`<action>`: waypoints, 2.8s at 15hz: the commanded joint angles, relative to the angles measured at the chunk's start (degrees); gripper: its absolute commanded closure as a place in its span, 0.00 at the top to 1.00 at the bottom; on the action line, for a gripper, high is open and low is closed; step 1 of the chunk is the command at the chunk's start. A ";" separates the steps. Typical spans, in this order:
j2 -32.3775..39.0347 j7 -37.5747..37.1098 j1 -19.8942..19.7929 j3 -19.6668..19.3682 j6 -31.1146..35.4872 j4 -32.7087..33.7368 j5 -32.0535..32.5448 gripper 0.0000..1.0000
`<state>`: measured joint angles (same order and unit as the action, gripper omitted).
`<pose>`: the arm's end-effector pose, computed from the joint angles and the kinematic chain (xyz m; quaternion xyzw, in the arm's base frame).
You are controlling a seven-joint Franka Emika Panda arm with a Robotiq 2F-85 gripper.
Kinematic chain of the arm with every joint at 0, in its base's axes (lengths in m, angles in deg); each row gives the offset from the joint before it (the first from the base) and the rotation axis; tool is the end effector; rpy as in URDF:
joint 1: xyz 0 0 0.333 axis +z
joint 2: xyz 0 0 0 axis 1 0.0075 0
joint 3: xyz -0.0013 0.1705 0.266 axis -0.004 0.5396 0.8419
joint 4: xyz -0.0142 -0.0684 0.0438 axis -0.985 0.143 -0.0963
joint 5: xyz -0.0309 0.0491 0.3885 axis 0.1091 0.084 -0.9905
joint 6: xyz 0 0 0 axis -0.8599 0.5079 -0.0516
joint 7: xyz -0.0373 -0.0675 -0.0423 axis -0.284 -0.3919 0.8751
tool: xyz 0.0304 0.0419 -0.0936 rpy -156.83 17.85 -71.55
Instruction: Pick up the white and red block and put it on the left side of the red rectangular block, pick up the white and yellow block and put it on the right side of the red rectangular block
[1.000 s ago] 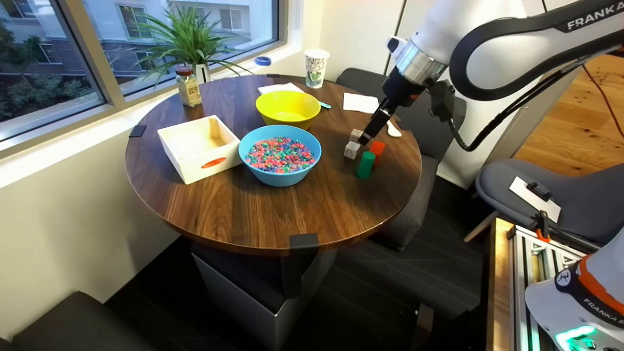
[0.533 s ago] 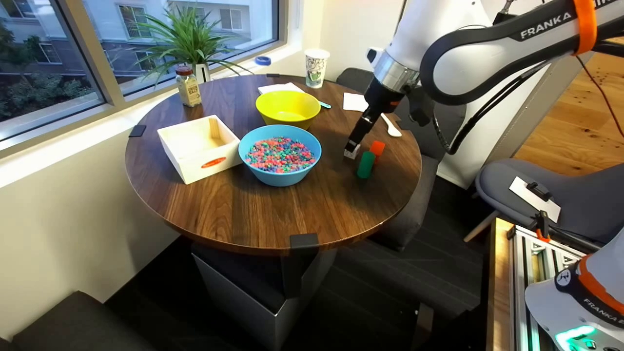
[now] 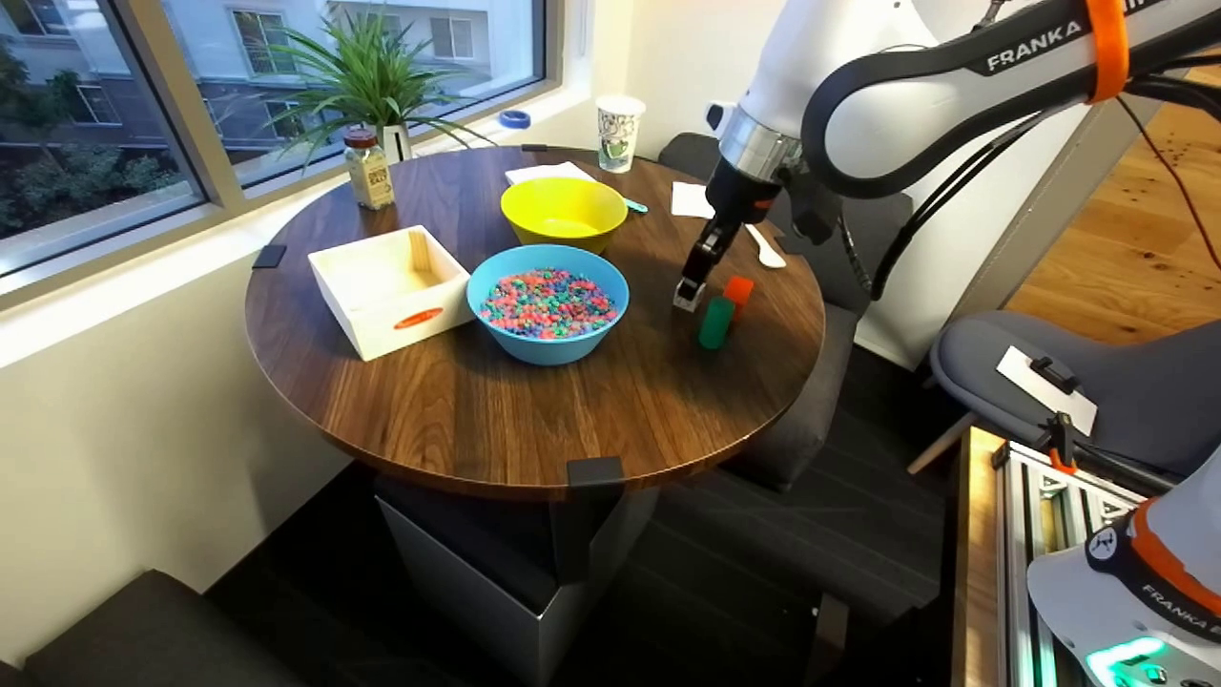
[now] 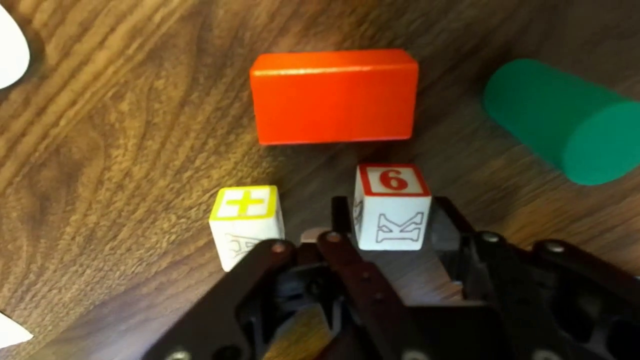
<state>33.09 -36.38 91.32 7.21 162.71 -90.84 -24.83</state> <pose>0.5429 -0.0127 0.3835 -0.9934 -0.0445 -0.1060 0.0060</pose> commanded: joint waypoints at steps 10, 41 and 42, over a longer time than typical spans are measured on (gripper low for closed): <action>-3.00 1.27 -0.61 1.82 -2.91 -0.16 0.40 0.09; -16.03 6.44 -1.70 -1.69 -3.42 -12.05 -0.43 0.09; -15.87 6.66 -1.69 -1.71 -3.31 -11.99 -0.45 0.09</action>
<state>17.25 -31.32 89.31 5.92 158.57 -102.14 -24.51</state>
